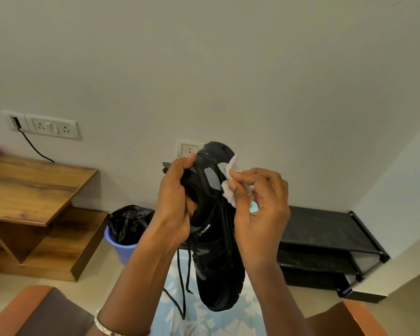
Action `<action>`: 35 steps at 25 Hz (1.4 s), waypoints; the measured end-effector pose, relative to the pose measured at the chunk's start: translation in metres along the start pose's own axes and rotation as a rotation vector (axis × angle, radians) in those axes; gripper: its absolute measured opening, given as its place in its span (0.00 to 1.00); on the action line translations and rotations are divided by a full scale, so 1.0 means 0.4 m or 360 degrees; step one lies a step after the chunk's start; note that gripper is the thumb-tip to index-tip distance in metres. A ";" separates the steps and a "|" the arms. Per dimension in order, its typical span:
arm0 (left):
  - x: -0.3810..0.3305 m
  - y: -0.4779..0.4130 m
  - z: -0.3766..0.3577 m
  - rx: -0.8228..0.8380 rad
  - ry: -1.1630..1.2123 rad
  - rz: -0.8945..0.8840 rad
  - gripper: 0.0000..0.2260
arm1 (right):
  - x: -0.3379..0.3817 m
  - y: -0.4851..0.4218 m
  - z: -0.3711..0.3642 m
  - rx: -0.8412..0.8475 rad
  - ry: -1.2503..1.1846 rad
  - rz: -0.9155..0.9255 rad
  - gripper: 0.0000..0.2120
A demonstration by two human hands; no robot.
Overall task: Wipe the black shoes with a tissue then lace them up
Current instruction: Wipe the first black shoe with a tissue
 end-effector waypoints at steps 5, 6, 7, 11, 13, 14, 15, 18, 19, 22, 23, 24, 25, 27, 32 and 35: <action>-0.024 -0.016 0.037 -0.0102 0.0095 -0.0063 0.11 | -0.028 0.149 -0.022 0.0072 0.0039 -0.0069 0.14; -0.028 -0.018 0.043 -0.0117 0.0103 -0.0070 0.10 | -0.030 0.169 -0.024 0.0083 0.0066 -0.0108 0.17; -0.029 -0.019 0.048 -0.0130 0.0116 -0.0076 0.10 | -0.032 0.178 -0.027 0.0086 0.0089 -0.0128 0.18; -0.020 -0.020 0.047 -0.0145 0.0159 -0.0079 0.12 | -0.018 0.133 -0.036 0.0077 0.0017 -0.0086 0.09; -0.012 -0.020 0.035 -0.0118 0.0133 -0.0070 0.13 | -0.004 0.087 -0.034 0.0091 -0.0049 -0.0067 0.05; -0.006 -0.019 0.027 -0.0102 0.0121 -0.0066 0.14 | 0.006 0.061 -0.033 0.0091 -0.0062 -0.0057 0.05; -0.001 -0.019 0.021 -0.0084 0.0107 -0.0065 0.16 | 0.016 0.037 -0.033 0.0087 -0.0074 -0.0042 0.05; 0.009 -0.017 0.004 -0.0042 0.0130 -0.0068 0.22 | 0.041 0.003 -0.036 0.0115 -0.0068 0.0001 0.07; 0.009 -0.019 0.007 -0.0060 0.0152 -0.0085 0.21 | 0.042 0.013 -0.036 0.0154 -0.0062 0.0004 0.08; 0.002 -0.029 0.040 -0.0153 0.0258 -0.0113 0.12 | 0.019 0.099 -0.030 0.0210 0.0020 -0.0032 0.12; -0.001 -0.031 0.052 -0.0177 0.0277 -0.0101 0.10 | 0.009 0.128 -0.026 0.0182 0.0082 -0.0064 0.14; -0.004 -0.033 0.058 -0.0189 0.0274 -0.0091 0.10 | 0.001 0.145 -0.025 0.0146 0.0141 -0.0091 0.16; -0.002 -0.035 0.060 -0.0193 0.0261 -0.0090 0.10 | -0.006 0.146 -0.026 0.0121 0.0168 -0.0106 0.16; 0.005 -0.037 0.047 -0.0194 0.0220 -0.0101 0.12 | -0.011 0.114 -0.033 0.0109 0.0125 -0.0098 0.14; 0.014 -0.034 -0.004 -0.0058 0.0214 -0.0070 0.21 | 0.023 -0.042 -0.031 0.0058 0.0078 0.0104 0.09; 0.022 -0.030 -0.029 0.0053 0.0234 -0.0073 0.26 | 0.035 -0.102 -0.041 0.0171 0.0145 0.0158 0.09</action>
Point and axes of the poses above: each hand's wrist, its own y-axis away from the middle knuckle, its own z-axis out of the back of the hand, x = y × z, the point moved 2 cm from there along -y, towards the middle knuckle, and after that the axes turned 14 degrees about x, right-handed, at the moved point
